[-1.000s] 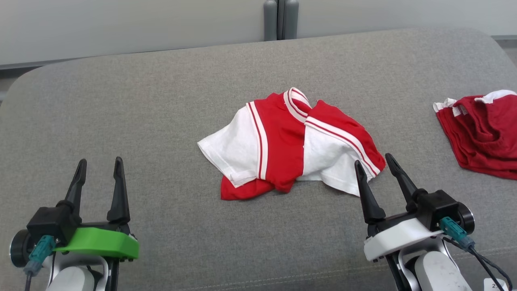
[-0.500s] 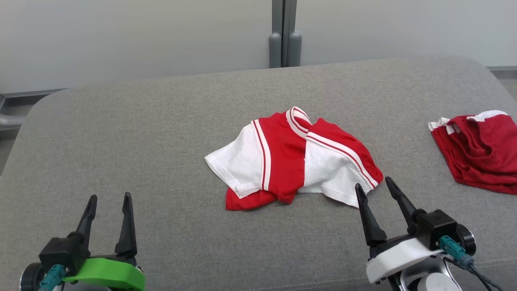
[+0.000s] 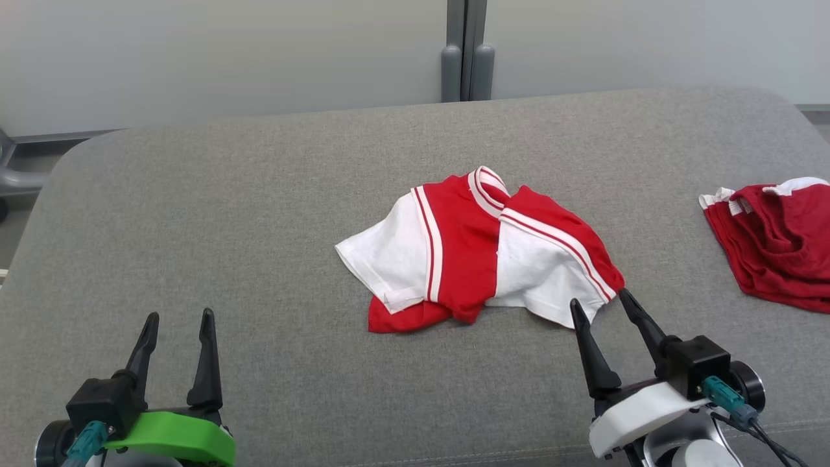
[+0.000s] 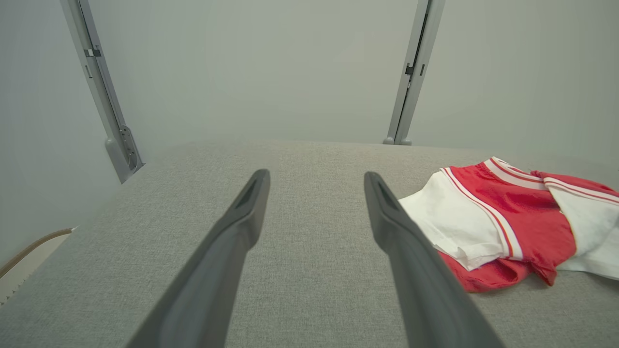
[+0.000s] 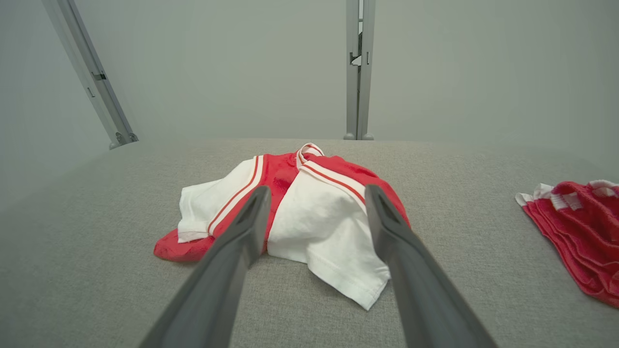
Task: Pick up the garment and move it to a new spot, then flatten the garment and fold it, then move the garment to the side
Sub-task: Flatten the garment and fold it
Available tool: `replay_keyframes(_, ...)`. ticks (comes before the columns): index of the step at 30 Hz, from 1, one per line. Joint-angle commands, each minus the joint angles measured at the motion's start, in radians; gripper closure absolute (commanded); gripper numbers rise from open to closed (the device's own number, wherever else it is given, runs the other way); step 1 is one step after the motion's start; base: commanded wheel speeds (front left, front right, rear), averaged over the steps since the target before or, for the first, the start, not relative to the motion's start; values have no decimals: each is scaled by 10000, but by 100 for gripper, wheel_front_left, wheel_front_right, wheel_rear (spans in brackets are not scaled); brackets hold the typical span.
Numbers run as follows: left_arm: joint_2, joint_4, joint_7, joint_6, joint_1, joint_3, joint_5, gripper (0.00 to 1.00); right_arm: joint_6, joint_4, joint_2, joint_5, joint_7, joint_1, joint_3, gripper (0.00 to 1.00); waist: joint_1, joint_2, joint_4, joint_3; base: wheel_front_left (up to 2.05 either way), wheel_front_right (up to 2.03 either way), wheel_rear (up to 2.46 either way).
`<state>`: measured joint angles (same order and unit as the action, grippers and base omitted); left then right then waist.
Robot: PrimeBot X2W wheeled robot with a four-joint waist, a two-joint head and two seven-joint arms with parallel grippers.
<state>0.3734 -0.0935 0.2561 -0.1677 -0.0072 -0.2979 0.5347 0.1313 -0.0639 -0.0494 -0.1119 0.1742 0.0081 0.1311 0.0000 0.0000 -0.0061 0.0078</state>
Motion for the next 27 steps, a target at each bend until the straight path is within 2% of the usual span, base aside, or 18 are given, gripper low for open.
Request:
replay_keyframes(1, 27, 29, -46, -18, -132, -9, 12, 0, -11, -61, -80, 49, -107, -67, -2, 0, 0, 0, 50, 82, 0, 0, 0)
replay_keyframes(14, -301, -259, -148, 251, -1070, -274, 64, 0, -13, -2589, -1298, 316, -615, -1599, 982, 0, 0, 0, 658, 1229, 0, 0, 0)
replay_keyframes(25, -613, -828, 12, 609, -1933, -414, -146, 0, -13, -5151, -1450, 1023, -85, -3225, 1287, 0, 0, 0, 1149, 2111, 0, 0, 0)
replay_keyframes(26, -624, -865, 21, 628, -1960, -409, -152, 0, -13, -5304, -1416, 1066, -11, -3309, 1230, 21, 0, 0, 1155, 2132, 0, 0, 0)
replay_keyframes(27, -625, -890, 26, 632, -1989, -402, -204, 0, -14, -5465, -1388, 1122, 41, -3397, 1157, 56, 0, 0, 1160, 2149, 0, 0, 0)
